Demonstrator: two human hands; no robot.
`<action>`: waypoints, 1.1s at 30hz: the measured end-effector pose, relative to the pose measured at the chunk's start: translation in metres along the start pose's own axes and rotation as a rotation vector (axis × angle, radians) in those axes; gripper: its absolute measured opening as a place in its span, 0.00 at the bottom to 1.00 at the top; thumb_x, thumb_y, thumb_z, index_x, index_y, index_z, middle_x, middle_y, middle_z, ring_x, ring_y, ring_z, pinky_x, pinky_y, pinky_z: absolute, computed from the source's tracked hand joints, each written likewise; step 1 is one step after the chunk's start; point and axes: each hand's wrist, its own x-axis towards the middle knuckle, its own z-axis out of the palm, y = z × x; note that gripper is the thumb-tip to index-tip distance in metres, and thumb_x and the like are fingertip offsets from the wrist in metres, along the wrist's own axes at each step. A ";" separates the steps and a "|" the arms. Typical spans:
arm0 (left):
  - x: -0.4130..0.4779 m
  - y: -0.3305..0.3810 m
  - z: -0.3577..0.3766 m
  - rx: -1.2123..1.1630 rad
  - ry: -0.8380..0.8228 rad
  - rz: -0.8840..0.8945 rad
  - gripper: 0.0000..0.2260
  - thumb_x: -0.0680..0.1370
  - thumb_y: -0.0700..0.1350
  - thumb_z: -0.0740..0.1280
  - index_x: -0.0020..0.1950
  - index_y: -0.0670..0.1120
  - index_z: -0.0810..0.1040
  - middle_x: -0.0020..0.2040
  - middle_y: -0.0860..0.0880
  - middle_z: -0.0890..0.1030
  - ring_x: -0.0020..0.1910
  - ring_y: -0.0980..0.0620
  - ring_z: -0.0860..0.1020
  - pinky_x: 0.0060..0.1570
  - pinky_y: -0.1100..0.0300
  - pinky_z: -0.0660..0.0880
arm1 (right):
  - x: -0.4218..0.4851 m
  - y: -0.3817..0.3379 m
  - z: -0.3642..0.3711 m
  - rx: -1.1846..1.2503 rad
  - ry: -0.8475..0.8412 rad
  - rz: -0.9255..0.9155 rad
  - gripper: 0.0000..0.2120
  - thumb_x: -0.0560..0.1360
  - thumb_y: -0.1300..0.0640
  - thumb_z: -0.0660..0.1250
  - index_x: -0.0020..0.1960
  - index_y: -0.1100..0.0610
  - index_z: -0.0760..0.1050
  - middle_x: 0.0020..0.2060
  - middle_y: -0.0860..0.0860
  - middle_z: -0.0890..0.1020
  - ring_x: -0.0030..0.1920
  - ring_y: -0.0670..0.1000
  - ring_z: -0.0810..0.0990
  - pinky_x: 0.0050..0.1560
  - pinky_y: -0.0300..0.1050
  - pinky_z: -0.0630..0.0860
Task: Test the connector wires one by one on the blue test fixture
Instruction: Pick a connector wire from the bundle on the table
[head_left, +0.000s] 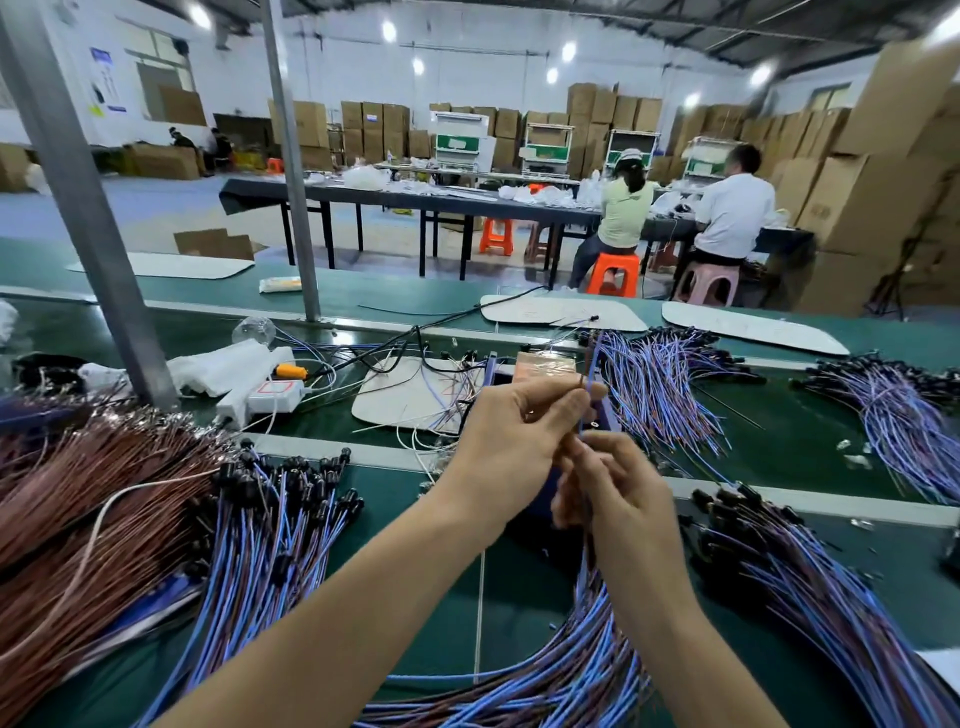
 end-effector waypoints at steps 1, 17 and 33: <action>0.001 -0.004 -0.001 0.012 0.008 -0.014 0.07 0.79 0.37 0.63 0.48 0.43 0.81 0.26 0.54 0.78 0.23 0.59 0.71 0.25 0.68 0.71 | 0.004 -0.002 -0.004 -0.007 0.024 -0.017 0.05 0.77 0.65 0.64 0.47 0.57 0.76 0.31 0.52 0.79 0.32 0.49 0.79 0.35 0.39 0.78; 0.022 -0.065 -0.033 0.416 0.027 -0.316 0.16 0.81 0.46 0.61 0.40 0.40 0.81 0.29 0.47 0.74 0.23 0.56 0.72 0.25 0.66 0.73 | 0.049 0.023 -0.025 -0.078 0.355 0.285 0.07 0.77 0.63 0.66 0.41 0.61 0.79 0.27 0.51 0.77 0.20 0.46 0.68 0.22 0.38 0.68; 0.058 -0.085 -0.049 0.859 0.161 -0.053 0.05 0.78 0.45 0.66 0.45 0.47 0.81 0.35 0.49 0.80 0.34 0.47 0.76 0.40 0.59 0.73 | 0.084 0.039 -0.057 -0.691 0.261 0.289 0.04 0.73 0.58 0.69 0.40 0.52 0.81 0.39 0.51 0.84 0.46 0.53 0.82 0.50 0.48 0.77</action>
